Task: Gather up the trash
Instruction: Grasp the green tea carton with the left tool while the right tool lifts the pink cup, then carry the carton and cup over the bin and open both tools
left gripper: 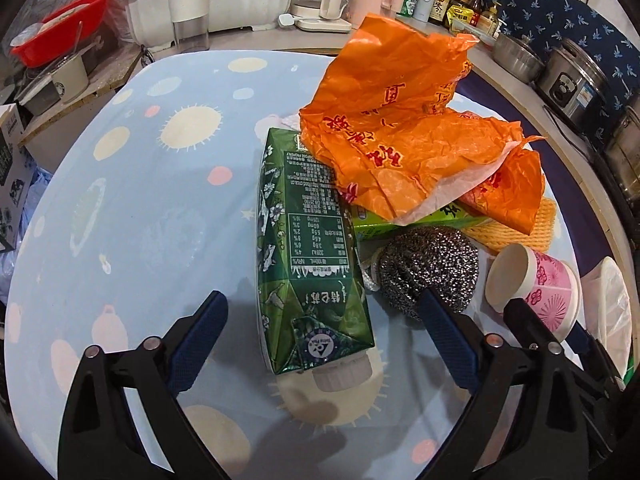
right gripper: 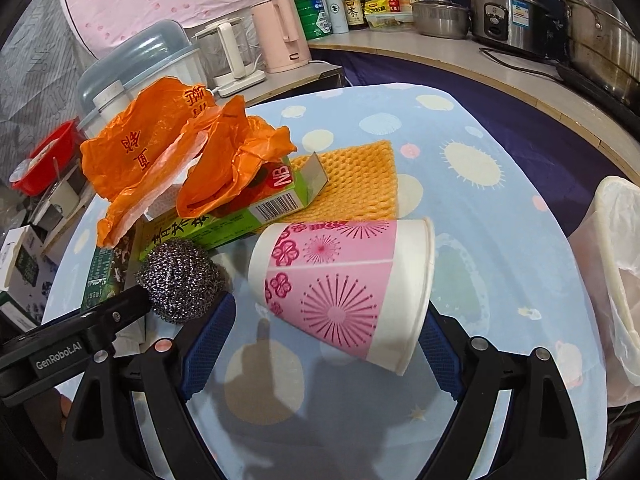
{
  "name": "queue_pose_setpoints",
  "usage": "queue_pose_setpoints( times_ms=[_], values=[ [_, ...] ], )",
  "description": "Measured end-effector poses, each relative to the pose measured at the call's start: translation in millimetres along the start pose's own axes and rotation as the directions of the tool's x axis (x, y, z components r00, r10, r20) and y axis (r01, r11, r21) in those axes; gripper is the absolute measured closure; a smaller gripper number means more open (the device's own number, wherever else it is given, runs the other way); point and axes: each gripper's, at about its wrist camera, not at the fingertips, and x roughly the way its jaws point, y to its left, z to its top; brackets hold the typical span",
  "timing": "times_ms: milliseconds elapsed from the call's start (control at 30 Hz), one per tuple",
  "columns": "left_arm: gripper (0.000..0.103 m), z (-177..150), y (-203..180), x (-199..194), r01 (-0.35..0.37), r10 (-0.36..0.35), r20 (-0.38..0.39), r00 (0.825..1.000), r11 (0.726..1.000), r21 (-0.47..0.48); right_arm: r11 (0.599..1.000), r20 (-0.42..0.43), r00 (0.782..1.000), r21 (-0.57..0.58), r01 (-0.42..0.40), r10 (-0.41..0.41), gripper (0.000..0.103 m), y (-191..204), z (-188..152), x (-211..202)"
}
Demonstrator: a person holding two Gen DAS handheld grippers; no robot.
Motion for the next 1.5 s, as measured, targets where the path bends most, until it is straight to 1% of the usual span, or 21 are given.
queue_pose_setpoints(
  times_ms=[33, 100, 133, 167, 200, 233, 267, 300, 367, 400, 433, 600, 900, 1100, 1300, 1500],
  values=[
    [0.02, -0.2, 0.5, 0.1, 0.014, -0.014, -0.007, 1.0, 1.0, 0.001, 1.0, 0.001, 1.0, 0.003, -0.002, 0.002, 0.021, 0.0, -0.1, -0.5],
    [0.033, -0.9, 0.2, -0.2, 0.029, -0.029, -0.015, 0.999, 1.0, 0.007, 1.0, 0.003, 1.0, 0.002, -0.005, 0.005, 0.031, 0.3, -0.6, -2.1],
    [0.039, -1.2, -0.5, -0.7, 0.032, -0.032, -0.017, 0.999, 0.999, 0.009, 1.0, 0.001, 1.0, -0.002, -0.005, 0.005, 0.038, 0.7, -0.7, -2.2],
    [0.043, -1.3, -0.8, -0.9, 0.036, -0.036, -0.018, 0.999, 0.999, 0.01, 1.0, -0.004, 1.0, -0.007, -0.009, 0.009, 0.048, 1.1, -1.0, -2.0],
    [0.046, -1.6, -0.9, -0.8, 0.045, -0.045, -0.025, 0.999, 0.999, 0.01, 1.0, -0.01, 1.0, -0.01, -0.014, 0.014, 0.055, 1.1, -1.0, -1.6],
    [0.046, -2.6, -1.6, -1.1, 0.051, -0.051, -0.027, 0.998, 0.999, 0.009, 1.0, -0.017, 1.0, -0.01, -0.023, 0.023, 0.063, 0.9, -1.0, -1.6],
    [0.047, -3.4, -1.9, -2.0, 0.056, -0.056, -0.028, 0.998, 0.998, 0.009, 1.0, -0.019, 0.999, -0.008, -0.029, 0.029, 0.069, 0.6, -1.4, -2.2],
    [0.048, -4.3, -2.1, -3.5, 0.059, -0.059, -0.026, 0.998, 0.998, 0.009, 0.999, -0.019, 0.999, -0.007, -0.037, 0.037, 0.072, 0.7, -2.6, -3.8],
    [0.049, -6.9, -2.7, -7.0, 0.064, -0.063, -0.024, 0.998, 0.998, 0.015, 0.999, -0.02, 0.999, -0.015, -0.044, 0.044, 0.088, 1.5, -4.7, -7.6],
    [0.05, -8.5, -2.7, -9.3, 0.065, -0.065, -0.023, 0.998, 0.998, 0.015, 0.999, -0.02, 0.999, -0.019, -0.048, 0.047, 0.093, 2.0, -6.0, -10.1],
    [0.05, -9.9, -2.3, -12.2, 0.068, -0.068, -0.021, 0.997, 0.998, 0.013, 0.999, -0.018, 0.999, -0.021, -0.05, 0.049, 0.1, 2.1, -7.4, -13.0],
    [0.051, -18.2, -1.1, -29.2, 0.07, -0.07, -0.006, 0.998, 0.997, 0.014, 0.998, 0.01, 0.998, -0.019, -0.058, 0.058, 0.1, -1.1, -14.5, -33.1],
    [0.053, -41.3, -2.2, -75.2, 0.072, -0.073, 0.038, 0.997, 0.997, 0.033, 0.998, 0.069, 0.996, 0.008, -0.061, 0.061, 0.1, -18.7, -28.3, -82.3],
    [0.054, -57.0, -13.4, -106.2, 0.099, -0.103, 0.061, 0.993, 0.993, 0.064, 0.998, 0.113, 0.992, 0.04, -0.058, 0.053, 0.1, -38.0, -38.8, -115.3],
    [0.054, -72.8, -43.0, -136.3, 0.129, -0.141, 0.092, 0.986, 0.984, 0.125, 0.996, 0.15, 0.988, 0.077, -0.046, 0.034, 0.1, -65.0, -47.5, -142.3],
    [0.054, -83.1, -92.1, -155.2, 0.176, -0.2, 0.101, 0.974, 0.962, 0.209, 0.99, 0.181, 0.984, 0.14, -0.023, -0.003, 0.1, -103.4, -56.3, -164.7]
  ],
)
